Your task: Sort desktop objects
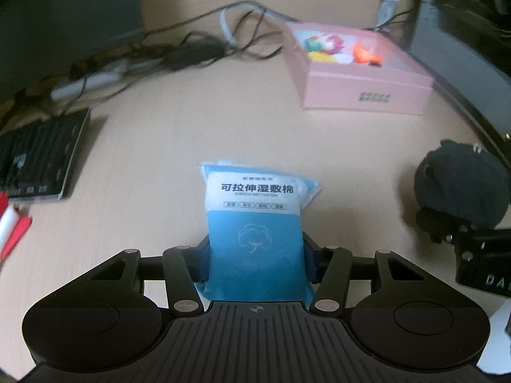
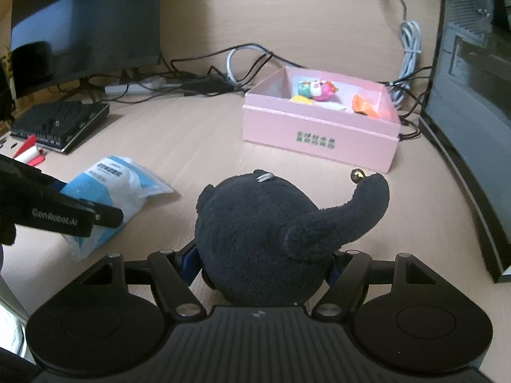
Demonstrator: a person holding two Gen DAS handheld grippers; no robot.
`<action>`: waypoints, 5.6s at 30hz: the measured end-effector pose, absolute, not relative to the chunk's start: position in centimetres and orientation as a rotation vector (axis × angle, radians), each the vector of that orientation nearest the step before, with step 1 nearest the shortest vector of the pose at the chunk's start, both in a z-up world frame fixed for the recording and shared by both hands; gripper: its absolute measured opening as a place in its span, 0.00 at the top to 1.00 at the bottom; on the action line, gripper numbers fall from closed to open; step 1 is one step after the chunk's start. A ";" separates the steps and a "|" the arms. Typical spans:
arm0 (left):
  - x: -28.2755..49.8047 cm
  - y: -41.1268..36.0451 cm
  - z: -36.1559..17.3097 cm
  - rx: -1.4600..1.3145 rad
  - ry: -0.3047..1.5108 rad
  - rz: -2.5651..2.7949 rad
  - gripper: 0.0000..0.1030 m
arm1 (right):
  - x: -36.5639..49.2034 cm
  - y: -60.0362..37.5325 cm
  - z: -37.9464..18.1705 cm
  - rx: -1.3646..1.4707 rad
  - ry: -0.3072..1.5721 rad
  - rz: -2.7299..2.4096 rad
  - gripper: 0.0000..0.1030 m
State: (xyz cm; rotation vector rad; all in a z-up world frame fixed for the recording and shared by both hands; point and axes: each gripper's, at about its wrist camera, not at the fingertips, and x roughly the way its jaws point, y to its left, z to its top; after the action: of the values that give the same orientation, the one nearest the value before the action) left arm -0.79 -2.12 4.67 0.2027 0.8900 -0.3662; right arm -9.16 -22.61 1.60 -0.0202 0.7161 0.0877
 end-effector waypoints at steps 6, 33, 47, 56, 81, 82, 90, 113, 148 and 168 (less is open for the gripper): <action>-0.1 -3.8 9.6 0.264 0.704 -0.458 0.45 | -9.4 -24.5 6.2 -0.061 0.652 0.041 0.30; 16.6 -13.8 9.9 0.149 0.619 -0.638 0.23 | 7.4 -34.4 19.3 0.139 0.416 -0.221 0.30; 17.5 -11.6 7.8 0.135 0.674 -0.547 0.09 | 14.8 -35.2 8.3 0.340 0.729 -0.133 0.22; 16.6 -12.4 7.0 0.151 0.716 -0.570 0.08 | 12.2 -37.4 8.7 0.264 0.643 -0.278 0.49; 16.4 -9.8 8.5 0.143 0.726 -0.467 0.07 | 16.2 -33.1 4.3 0.139 0.783 -0.156 0.32; 16.4 -9.6 8.3 0.137 0.732 -0.460 0.07 | 15.8 -34.1 5.5 0.222 0.764 -0.142 0.32; 16.2 -8.7 8.1 0.083 0.751 -0.471 0.07 | 13.5 -39.4 11.4 0.620 0.680 -0.020 0.31; 15.1 -10.1 6.7 0.111 0.802 -0.559 0.06 | 11.6 -38.1 8.0 0.485 0.748 -0.093 0.26; 15.1 -9.0 5.2 0.101 0.835 -0.523 0.03 | 15.7 -29.0 6.6 0.048 0.747 0.094 0.45; 3.0 -3.9 4.7 0.104 0.762 -0.449 0.00 | -5.2 -29.1 5.9 0.143 0.650 -0.147 0.00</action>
State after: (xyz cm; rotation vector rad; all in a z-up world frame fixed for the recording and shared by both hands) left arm 2.97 -3.90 4.66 0.1045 0.7622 -0.4489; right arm -5.18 -29.05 5.91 0.1431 0.6499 -0.1471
